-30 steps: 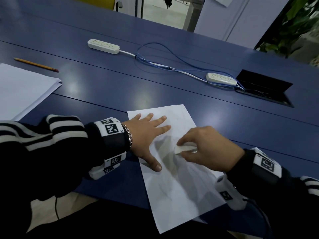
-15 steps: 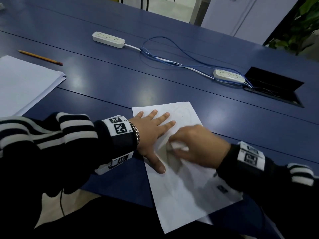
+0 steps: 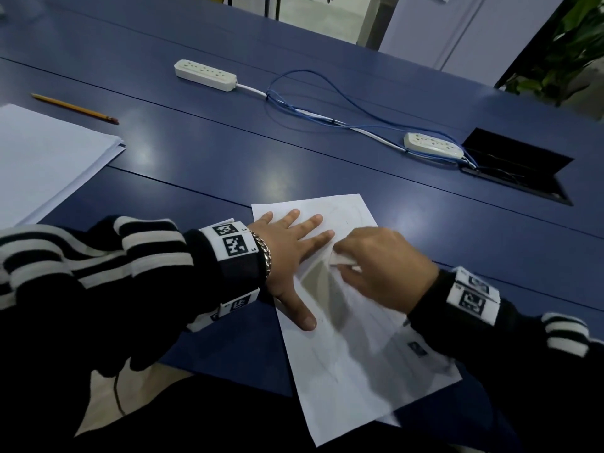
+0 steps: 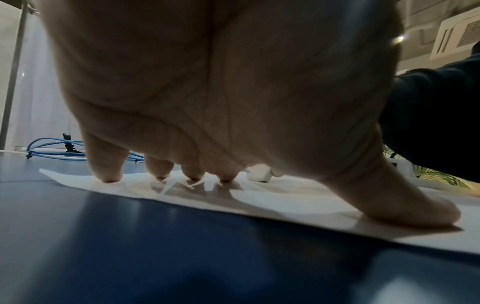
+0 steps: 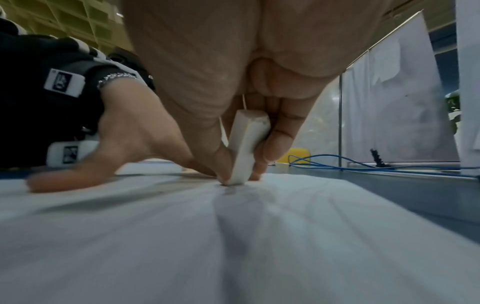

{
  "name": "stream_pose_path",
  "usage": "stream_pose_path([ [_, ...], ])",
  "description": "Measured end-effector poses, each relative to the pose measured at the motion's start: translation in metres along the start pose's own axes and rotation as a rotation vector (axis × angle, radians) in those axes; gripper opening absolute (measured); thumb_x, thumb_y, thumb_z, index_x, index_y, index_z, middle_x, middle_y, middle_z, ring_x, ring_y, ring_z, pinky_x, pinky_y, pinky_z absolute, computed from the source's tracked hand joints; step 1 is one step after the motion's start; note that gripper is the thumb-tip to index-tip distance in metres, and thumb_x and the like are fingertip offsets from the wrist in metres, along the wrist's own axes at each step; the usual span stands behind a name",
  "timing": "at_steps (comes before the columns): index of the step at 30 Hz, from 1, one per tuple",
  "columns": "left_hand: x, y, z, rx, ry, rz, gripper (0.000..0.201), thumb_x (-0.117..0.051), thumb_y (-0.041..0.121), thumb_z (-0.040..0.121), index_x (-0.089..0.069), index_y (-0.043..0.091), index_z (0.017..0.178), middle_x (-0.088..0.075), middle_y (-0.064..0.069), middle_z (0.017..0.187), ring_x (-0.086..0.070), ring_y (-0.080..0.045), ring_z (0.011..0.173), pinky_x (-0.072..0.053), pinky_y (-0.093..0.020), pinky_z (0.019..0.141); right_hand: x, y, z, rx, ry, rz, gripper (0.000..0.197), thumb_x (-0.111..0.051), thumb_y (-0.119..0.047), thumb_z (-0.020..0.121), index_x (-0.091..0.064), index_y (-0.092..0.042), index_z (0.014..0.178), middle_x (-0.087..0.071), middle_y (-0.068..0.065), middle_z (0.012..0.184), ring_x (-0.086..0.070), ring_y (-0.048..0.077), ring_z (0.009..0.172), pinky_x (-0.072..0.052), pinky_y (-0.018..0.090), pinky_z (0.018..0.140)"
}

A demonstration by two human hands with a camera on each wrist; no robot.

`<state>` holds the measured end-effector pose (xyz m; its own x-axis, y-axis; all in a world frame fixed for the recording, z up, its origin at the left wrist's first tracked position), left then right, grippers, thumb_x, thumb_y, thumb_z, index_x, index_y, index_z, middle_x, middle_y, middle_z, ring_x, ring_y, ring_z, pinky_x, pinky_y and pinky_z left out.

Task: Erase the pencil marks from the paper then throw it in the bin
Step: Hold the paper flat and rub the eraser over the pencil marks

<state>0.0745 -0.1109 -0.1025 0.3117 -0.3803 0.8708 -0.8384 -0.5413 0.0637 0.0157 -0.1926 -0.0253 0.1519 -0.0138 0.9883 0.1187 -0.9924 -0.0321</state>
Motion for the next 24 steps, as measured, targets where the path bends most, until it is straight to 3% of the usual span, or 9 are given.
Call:
stream_pose_path([
  [2, 0.0, 0.001, 0.0, 0.006, -0.003, 0.015, 0.161, -0.065, 0.104, 0.046, 0.03, 0.04, 0.16, 0.036, 0.009, 0.169, 0.024, -0.028, 0.16, 0.003, -0.06, 0.129, -0.014, -0.032, -0.012, 0.087, -0.086, 0.021, 0.036, -0.038, -0.039, 0.084, -0.068, -0.021, 0.094, -0.066, 0.001, 0.088, -0.062, 0.025, 0.089, -0.05, 0.036, 0.076],
  [4, 0.001, 0.001, -0.001, 0.004, 0.003, 0.012, 0.16, -0.066, 0.103, 0.048, 0.03, 0.04, 0.16, 0.036, 0.009, 0.169, 0.024, -0.029, 0.16, 0.003, -0.061, 0.129, -0.02, -0.03, -0.015, 0.086, -0.141, 0.068, 0.037, -0.04, -0.045, 0.084, -0.07, -0.026, 0.098, -0.068, -0.002, 0.091, -0.063, 0.023, 0.089, -0.052, 0.037, 0.078],
  [8, 0.002, 0.001, -0.003, 0.001, 0.014, -0.014, 0.16, -0.065, 0.103, 0.046, 0.028, 0.041, 0.16, 0.033, 0.011, 0.17, 0.022, -0.027, 0.161, 0.003, -0.06, 0.129, 0.002, 0.031, 0.003, -0.132, 0.008, 0.021, 0.037, -0.052, -0.049, 0.084, -0.07, -0.023, 0.103, -0.071, 0.001, 0.096, -0.065, 0.028, 0.094, -0.052, 0.04, 0.08],
  [12, 0.0, 0.001, -0.001, 0.004, 0.003, -0.001, 0.162, -0.064, 0.105, 0.045, 0.03, 0.04, 0.16, 0.036, 0.01, 0.169, 0.024, -0.028, 0.16, 0.005, -0.06, 0.129, -0.013, -0.015, -0.01, 0.007, -0.043, 0.018, 0.031, -0.047, -0.043, 0.083, -0.068, -0.022, 0.093, -0.067, 0.0, 0.088, -0.062, 0.025, 0.088, -0.051, 0.038, 0.076],
  [15, 0.0, 0.0, -0.001, 0.005, 0.003, -0.008, 0.161, -0.065, 0.104, 0.045, 0.029, 0.042, 0.16, 0.034, 0.011, 0.17, 0.023, -0.028, 0.16, 0.004, -0.06, 0.129, -0.011, 0.006, -0.005, -0.045, -0.059, 0.058, 0.047, -0.042, -0.058, 0.083, -0.069, -0.024, 0.1, -0.071, -0.001, 0.094, -0.065, 0.025, 0.092, -0.052, 0.039, 0.08],
  [19, 0.002, 0.001, -0.001, 0.005, -0.011, -0.011, 0.159, -0.068, 0.101, 0.048, 0.027, 0.043, 0.16, 0.033, 0.012, 0.17, 0.024, -0.026, 0.16, 0.005, -0.06, 0.129, 0.015, 0.074, -0.003, -0.225, 0.078, 0.09, 0.03, -0.068, -0.043, 0.085, -0.074, -0.025, 0.108, -0.076, -0.005, 0.105, -0.067, 0.023, 0.102, -0.045, 0.027, 0.091],
  [24, 0.013, -0.003, 0.004, -0.063, -0.003, 0.049, 0.163, -0.076, 0.095, 0.049, 0.026, 0.037, 0.163, 0.031, 0.01, 0.171, 0.024, -0.029, 0.16, 0.009, -0.057, 0.129, 0.003, 0.072, -0.025, -0.154, 0.003, 0.116, 0.028, -0.071, -0.04, 0.084, -0.072, -0.028, 0.11, -0.075, -0.011, 0.105, -0.068, 0.015, 0.1, -0.047, 0.025, 0.092],
])
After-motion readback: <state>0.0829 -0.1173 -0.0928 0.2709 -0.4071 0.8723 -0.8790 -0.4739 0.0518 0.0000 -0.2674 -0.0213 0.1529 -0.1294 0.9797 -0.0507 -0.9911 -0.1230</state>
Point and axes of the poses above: each hand's wrist, its own z-axis towards the middle knuckle, its own x-axis out of the back of the hand, y = z × x, the point moved 10 cm from there along z, towards the middle knuckle
